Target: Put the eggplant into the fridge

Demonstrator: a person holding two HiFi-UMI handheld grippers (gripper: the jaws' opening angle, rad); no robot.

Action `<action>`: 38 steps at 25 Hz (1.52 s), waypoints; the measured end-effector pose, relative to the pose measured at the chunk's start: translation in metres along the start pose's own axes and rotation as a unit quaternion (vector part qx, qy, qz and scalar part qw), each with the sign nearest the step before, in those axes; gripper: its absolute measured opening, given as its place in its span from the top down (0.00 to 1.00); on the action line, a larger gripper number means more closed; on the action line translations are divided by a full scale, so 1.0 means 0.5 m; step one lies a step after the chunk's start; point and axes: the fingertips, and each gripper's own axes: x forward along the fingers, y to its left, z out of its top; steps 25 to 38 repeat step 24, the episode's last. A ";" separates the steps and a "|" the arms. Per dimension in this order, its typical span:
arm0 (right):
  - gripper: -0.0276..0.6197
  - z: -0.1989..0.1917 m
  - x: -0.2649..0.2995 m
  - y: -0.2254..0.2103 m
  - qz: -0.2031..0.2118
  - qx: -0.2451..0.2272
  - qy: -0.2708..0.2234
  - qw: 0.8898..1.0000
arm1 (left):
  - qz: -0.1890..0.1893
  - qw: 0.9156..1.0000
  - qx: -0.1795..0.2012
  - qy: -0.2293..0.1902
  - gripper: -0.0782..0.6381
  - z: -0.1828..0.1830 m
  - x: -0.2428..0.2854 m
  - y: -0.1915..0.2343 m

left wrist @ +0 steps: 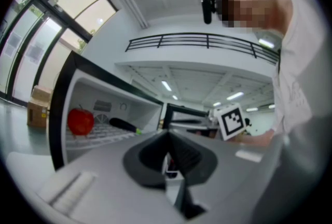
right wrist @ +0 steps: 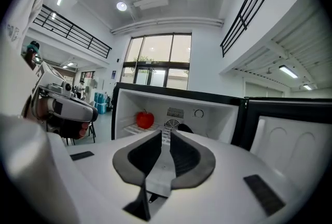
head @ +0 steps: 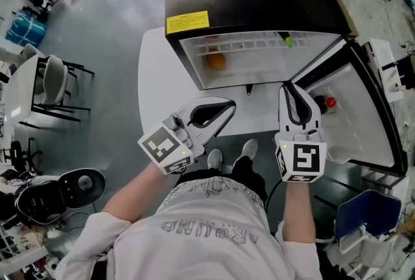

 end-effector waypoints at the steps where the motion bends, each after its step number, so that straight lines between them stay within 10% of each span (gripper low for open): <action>1: 0.88 -0.001 -0.003 0.005 0.002 0.001 0.000 1.000 | 0.000 1.000 0.000 -0.001 0.88 0.001 -0.001 0.000; 38: 0.95 -0.037 -0.044 0.063 0.026 0.011 0.023 0.999 | 0.000 1.000 0.003 -0.009 0.88 0.010 -0.017 0.008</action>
